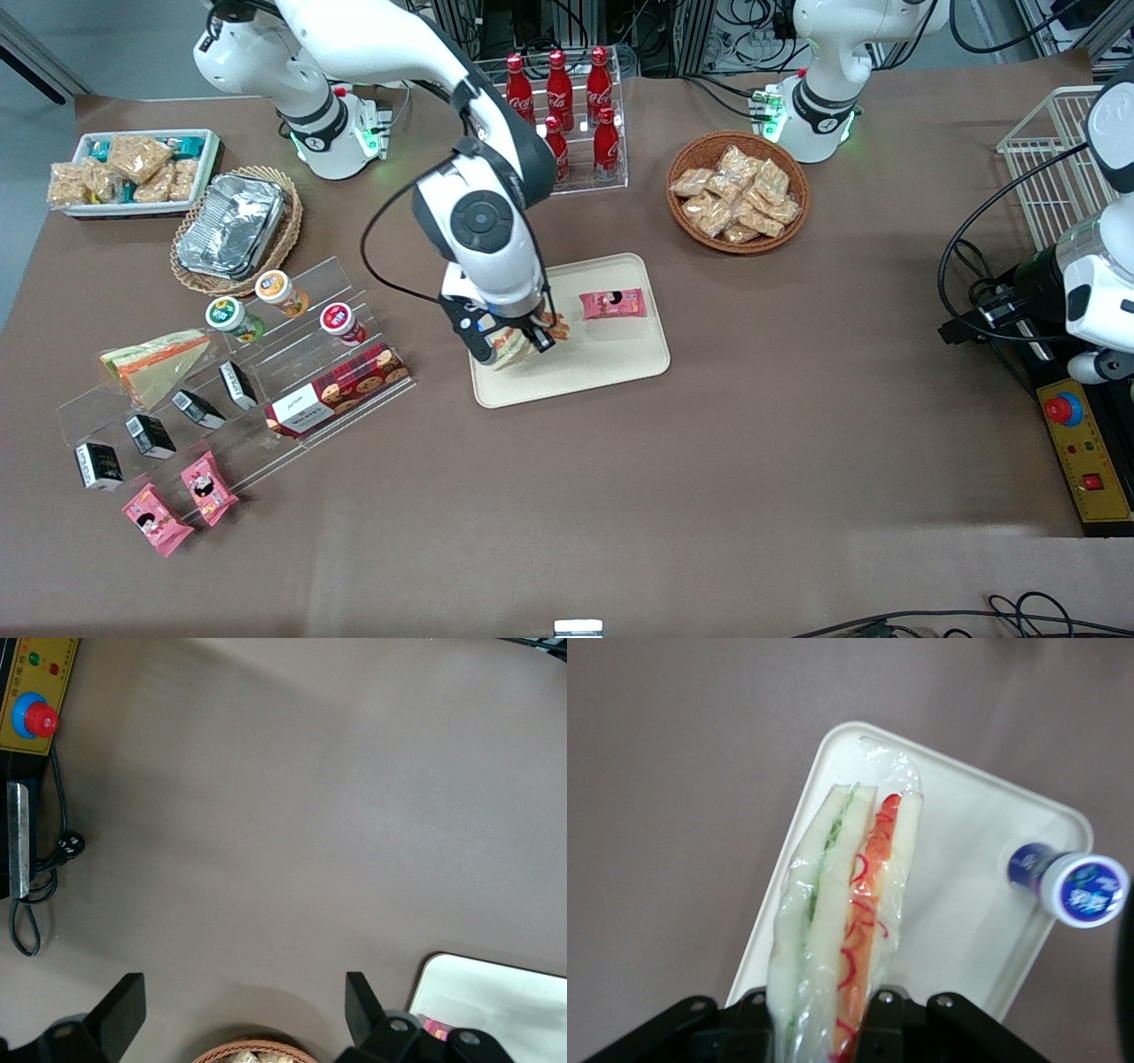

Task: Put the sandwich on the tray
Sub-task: 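Lower the sandwich onto the tray and open the right gripper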

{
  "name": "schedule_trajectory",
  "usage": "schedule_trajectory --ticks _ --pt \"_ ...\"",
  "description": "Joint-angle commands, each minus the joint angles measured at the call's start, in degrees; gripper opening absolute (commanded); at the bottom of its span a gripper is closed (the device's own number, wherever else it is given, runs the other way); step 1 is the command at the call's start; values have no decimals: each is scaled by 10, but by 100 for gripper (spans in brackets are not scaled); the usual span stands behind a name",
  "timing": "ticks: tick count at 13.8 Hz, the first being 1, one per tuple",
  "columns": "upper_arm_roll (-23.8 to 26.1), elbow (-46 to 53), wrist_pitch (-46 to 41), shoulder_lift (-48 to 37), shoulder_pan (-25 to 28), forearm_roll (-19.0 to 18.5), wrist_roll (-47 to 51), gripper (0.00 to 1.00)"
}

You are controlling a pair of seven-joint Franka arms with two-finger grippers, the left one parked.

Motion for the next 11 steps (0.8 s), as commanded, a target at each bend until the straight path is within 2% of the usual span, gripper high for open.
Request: schedule_trajectory --ticks 1,5,11 --pt "-7 0 49 38 17 -6 64 0" --pt "-7 0 97 71 34 -6 126 0" --pt "-8 1 158 115 46 -9 163 0"
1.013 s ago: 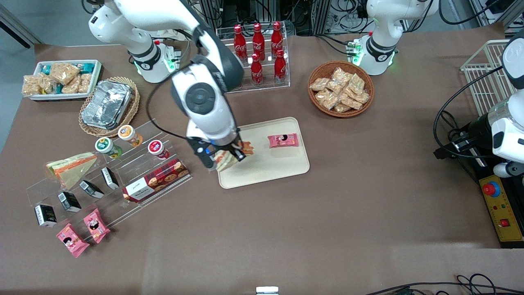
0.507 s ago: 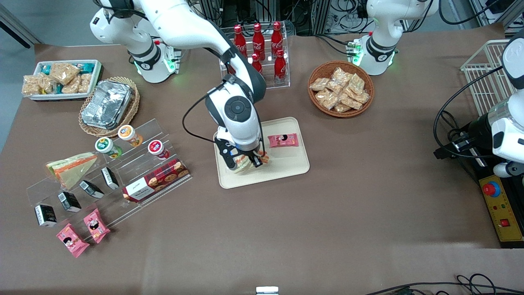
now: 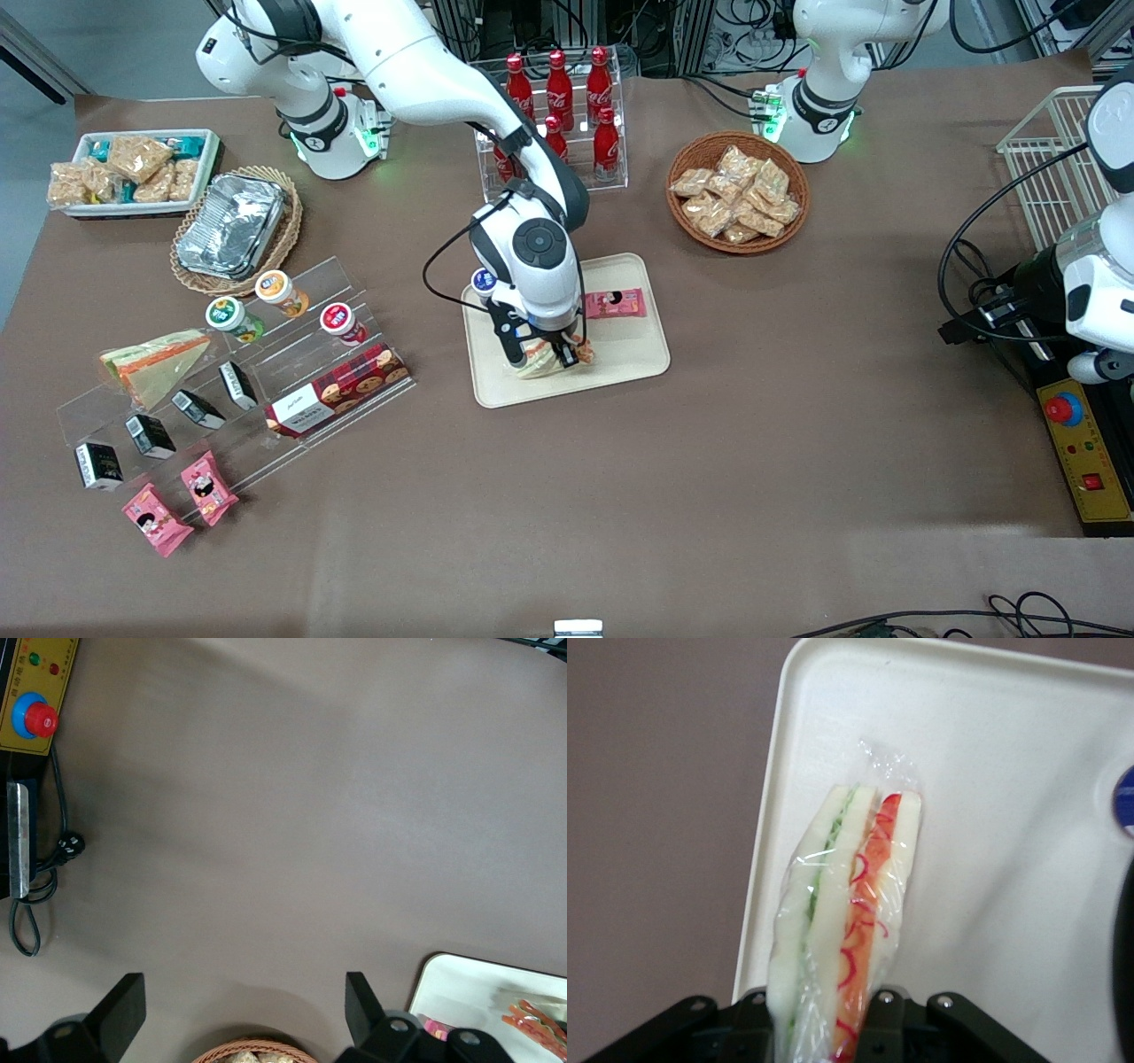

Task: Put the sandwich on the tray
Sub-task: 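Lower the sandwich onto the tray and open the right gripper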

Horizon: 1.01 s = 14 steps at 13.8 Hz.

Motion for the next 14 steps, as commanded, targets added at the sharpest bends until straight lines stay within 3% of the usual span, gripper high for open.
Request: schedule_trajectory --ticks 1,4,5,6,14 --pt "-8 4 29 17 9 -8 25 0" --pt "-9 5 31 20 8 -12 23 0" --pt "-9 5 31 21 4 -12 24 57" --pt "-9 6 31 26 4 -13 23 99" --pt "-13 11 0 -6 -4 -13 15 100"
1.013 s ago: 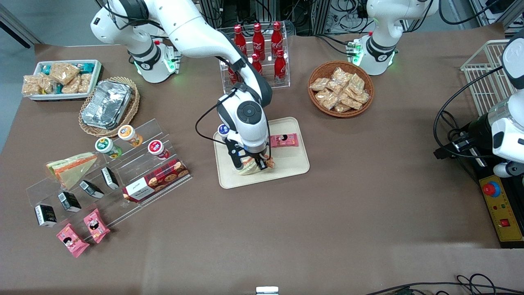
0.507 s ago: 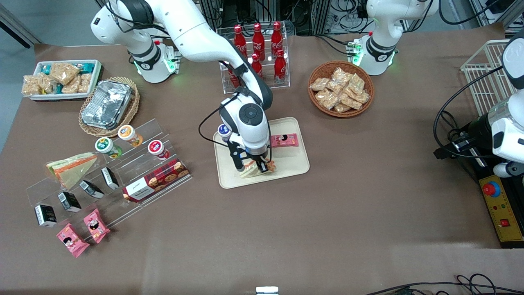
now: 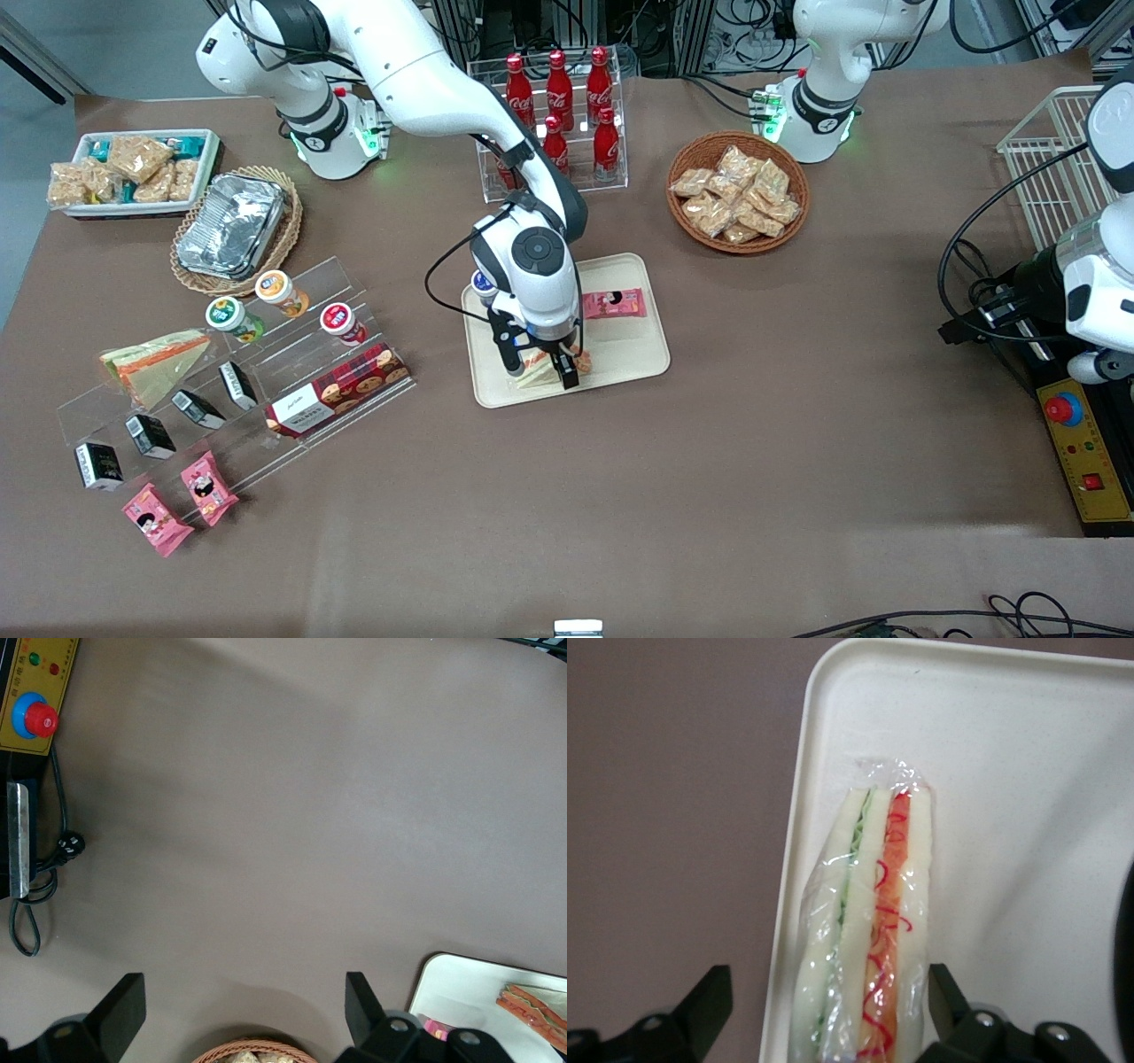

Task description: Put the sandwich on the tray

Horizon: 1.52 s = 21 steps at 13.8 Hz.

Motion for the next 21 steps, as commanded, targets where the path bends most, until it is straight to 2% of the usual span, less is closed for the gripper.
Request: schedule_trajectory --ticks 1,3,9,14,16,19,21 --pt "-2 3 -35 -29 -2 -12 -1 100" --pt "-2 3 -73 -57 -3 -12 -17 100" --pt "-2 1 -191 -162 -30 -10 -148 100" --pt "4 0 -245 -233 -91 -4 -272 100" --pt "4 0 -267 -255 -121 -5 -366 100" --pt "5 3 -304 -290 -183 -4 -569 100" --pt "5 7 -341 -315 -225 -4 -670 100"
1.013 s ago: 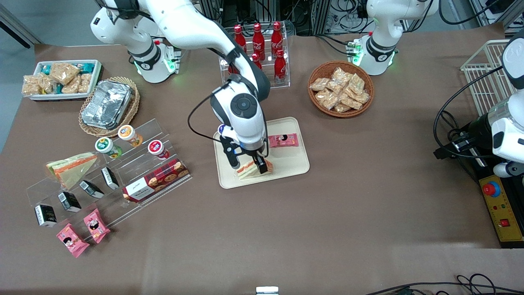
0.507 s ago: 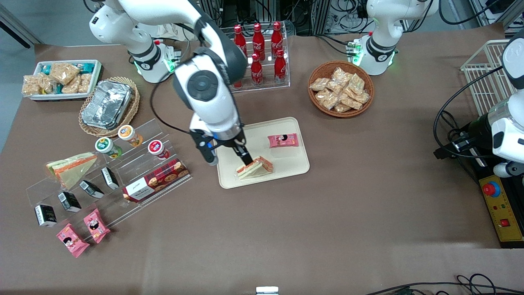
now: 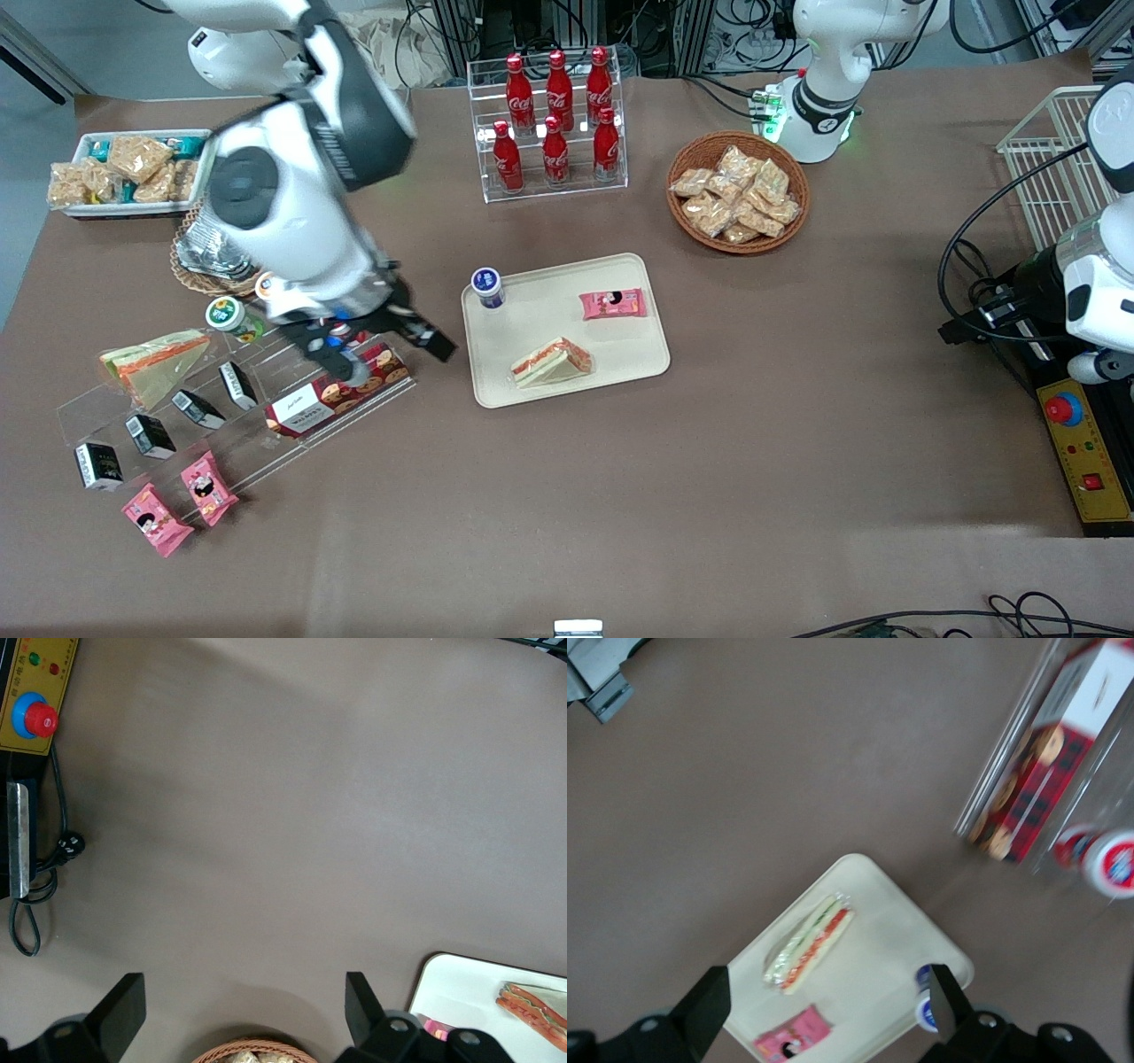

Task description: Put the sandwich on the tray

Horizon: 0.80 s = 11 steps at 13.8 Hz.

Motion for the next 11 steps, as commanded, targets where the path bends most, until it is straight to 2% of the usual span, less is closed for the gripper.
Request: schedule_trajectory --ticks 1,3,6,7,8,10,11 --pt "12 -5 -58 -44 -61 -2 -129 100" --pt "9 5 -95 -64 -91 -8 -189 100" --pt "9 16 -118 -67 -143 -17 -216 100" --pt "10 16 -118 -67 -157 -35 -261 100" --pt "9 16 -119 -68 -161 -70 -312 100" --pt "9 16 -122 -78 -162 -142 -334 100" --pt "10 16 -121 -82 -173 -155 -337 100"
